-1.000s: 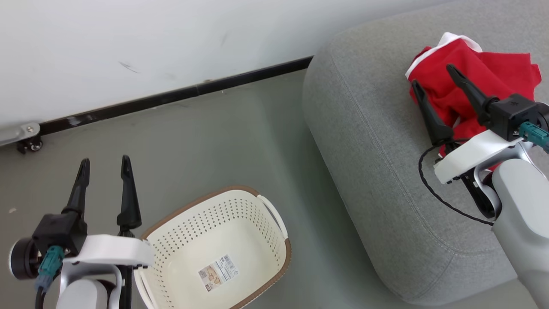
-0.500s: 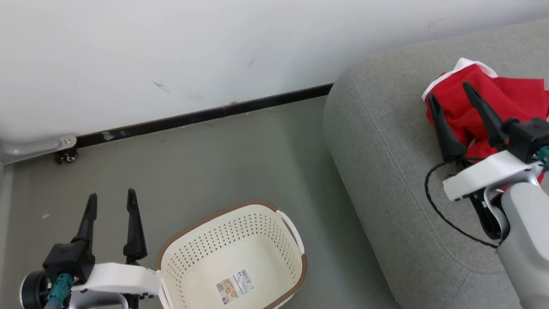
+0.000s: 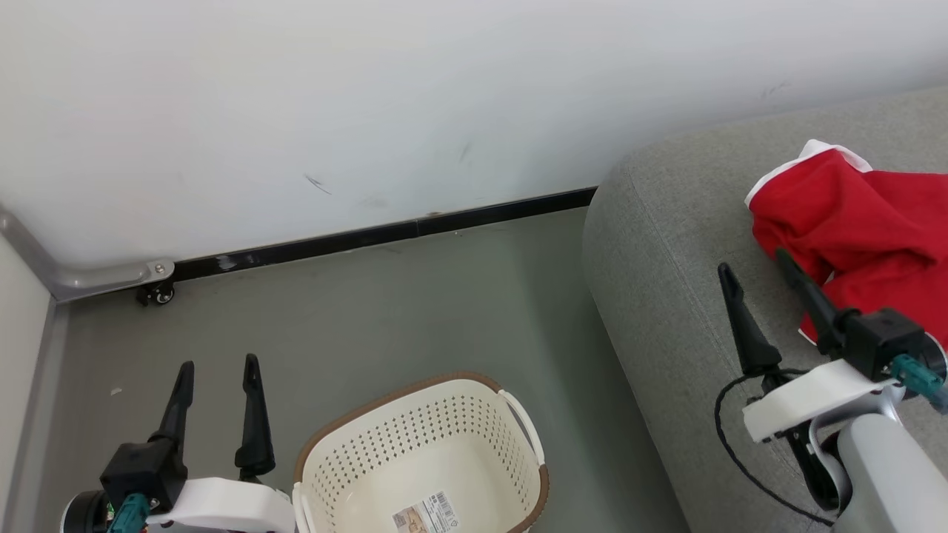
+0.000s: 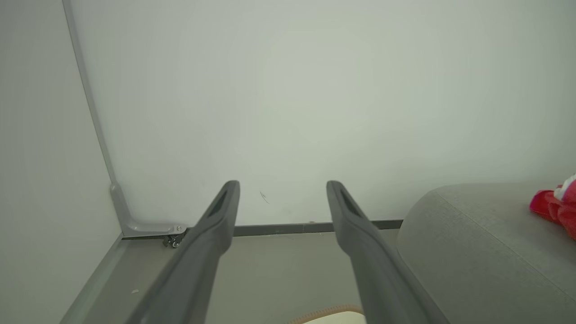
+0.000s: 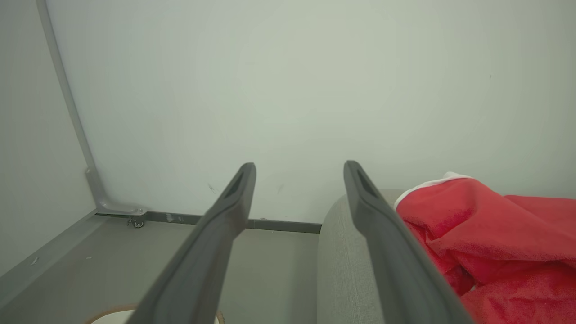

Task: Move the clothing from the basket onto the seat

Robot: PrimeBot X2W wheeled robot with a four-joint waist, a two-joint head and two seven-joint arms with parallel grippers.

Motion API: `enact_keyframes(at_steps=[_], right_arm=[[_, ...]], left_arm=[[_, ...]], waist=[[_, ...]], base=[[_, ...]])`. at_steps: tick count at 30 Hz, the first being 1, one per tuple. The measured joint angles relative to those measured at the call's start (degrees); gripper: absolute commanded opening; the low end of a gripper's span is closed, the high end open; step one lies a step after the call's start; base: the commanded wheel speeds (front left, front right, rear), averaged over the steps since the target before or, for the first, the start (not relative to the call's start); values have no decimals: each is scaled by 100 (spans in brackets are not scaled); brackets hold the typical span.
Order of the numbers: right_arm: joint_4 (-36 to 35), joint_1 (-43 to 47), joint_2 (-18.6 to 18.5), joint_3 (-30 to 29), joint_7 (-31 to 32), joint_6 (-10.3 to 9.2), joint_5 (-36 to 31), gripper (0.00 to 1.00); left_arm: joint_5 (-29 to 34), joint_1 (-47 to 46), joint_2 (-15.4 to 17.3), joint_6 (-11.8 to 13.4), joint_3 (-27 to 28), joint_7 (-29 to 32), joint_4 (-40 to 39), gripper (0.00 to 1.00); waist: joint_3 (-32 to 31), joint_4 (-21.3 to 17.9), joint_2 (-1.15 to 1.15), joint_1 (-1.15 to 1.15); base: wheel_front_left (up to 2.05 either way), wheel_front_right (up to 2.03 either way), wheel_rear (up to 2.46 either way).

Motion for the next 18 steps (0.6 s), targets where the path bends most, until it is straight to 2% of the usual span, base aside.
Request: enact_keyframes(at_steps=[18], right_arm=[[-534,1058,645,-241,-1,0,-493,100]], left_arm=[[108,218,-66,-100,-246,0,63,100]], waist=[[-246,201,0,0]], base=[[0,0,0]])
